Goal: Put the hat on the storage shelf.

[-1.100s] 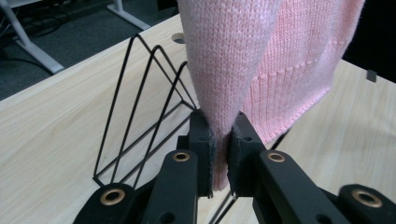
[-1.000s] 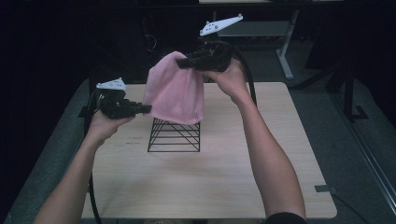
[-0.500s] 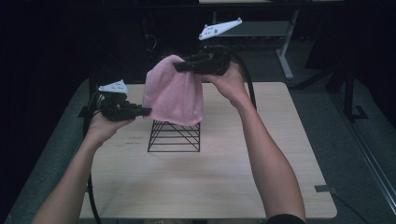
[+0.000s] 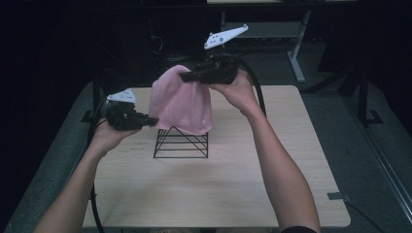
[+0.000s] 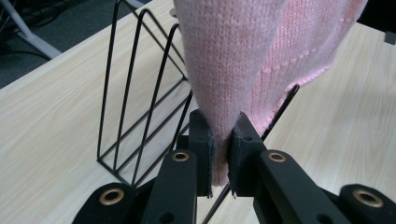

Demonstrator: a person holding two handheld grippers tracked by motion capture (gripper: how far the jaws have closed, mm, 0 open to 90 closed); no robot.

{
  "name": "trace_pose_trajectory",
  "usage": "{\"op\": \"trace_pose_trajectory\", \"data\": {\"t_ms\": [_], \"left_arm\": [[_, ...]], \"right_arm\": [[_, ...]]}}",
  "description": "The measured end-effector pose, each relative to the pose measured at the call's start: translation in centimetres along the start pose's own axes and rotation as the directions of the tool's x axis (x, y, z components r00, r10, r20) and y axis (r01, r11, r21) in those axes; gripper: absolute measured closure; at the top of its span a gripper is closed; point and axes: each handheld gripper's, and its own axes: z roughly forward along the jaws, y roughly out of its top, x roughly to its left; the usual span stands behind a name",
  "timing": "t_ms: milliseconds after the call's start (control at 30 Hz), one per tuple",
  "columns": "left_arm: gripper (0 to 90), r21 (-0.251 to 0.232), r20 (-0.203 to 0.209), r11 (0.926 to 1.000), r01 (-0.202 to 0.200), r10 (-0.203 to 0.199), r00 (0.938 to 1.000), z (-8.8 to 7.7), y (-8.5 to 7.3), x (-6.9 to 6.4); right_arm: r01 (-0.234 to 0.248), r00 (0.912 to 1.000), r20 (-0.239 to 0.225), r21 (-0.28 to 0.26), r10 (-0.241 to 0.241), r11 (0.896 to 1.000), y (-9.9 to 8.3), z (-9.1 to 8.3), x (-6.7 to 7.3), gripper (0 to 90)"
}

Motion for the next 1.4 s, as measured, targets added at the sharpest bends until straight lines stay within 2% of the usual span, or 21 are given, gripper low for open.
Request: {"op": "trace_pose_trajectory", "data": {"t_ms": [133, 333, 600, 867, 1000, 1067, 1333, 1400], "left_arm": [[81.2, 0.02, -0.01, 0.9998, -0.002, 0.002, 1.0, -0.3, -0.4, 0.1], [81.2, 0.022, -0.01, 0.9997, 0.01, -0.01, 0.9999, -0.1, -1.2, 0.2], [81.2, 0.052, -0.013, 0.9985, 0.018, -0.018, 0.9998, 0.5, -2.2, 0.3], [81.2, 0.061, -0.015, 0.9976, 0.032, -0.031, 0.9994, 0.9, -2.9, 0.3], [80.4, 0.089, -0.025, 0.996, 0.012, -0.01, 0.9996, 1.1, -3.1, 0.2], [80.4, 0.087, -0.028, 0.9962, 0.007, -0.005, 0.9996, 1.3, -3.2, 0.2], [80.5, 0.097, -0.025, 0.9948, 0.03, -0.027, 0.9993, 1.7, -4.2, 0.1], [80.6, 0.115, -0.027, 0.9932, 0.018, -0.015, 0.9995, 1.8, -4.3, 0.2]], "right_arm": [[0.01, 0.9999, -0.014, 0.018, -0.01, 1.0, 0.0, 0.6, 0.5, 76.2], [0.006, 0.9998, -0.02, 0.042, -0.005, 0.999, -0.3, 1.0, 0.9, 76.1], [-0.005, 0.9995, -0.031, 0.073, 0.007, 0.997, -1.2, 1.6, 0.9, 76.0], [-0.009, 0.999, -0.043, 0.096, 0.013, 0.995, -1.8, 2.2, 0.9, 75.8], [-0.012, 0.9988, -0.046, 0.105, 0.017, 0.994, -2.0, 2.4, 1.0, 75.8], [-0.013, 0.9986, -0.05, 0.109, 0.019, 0.994, -2.1, 2.5, 1.0, 75.8], [-0.017, 0.9979, -0.06, 0.129, 0.025, 0.991, -2.6, 3.1, 1.4, 75.7], [-0.016, 0.9977, -0.062, 0.131, 0.025, 0.991, -2.8, 3.3, 1.5, 75.6]]}}
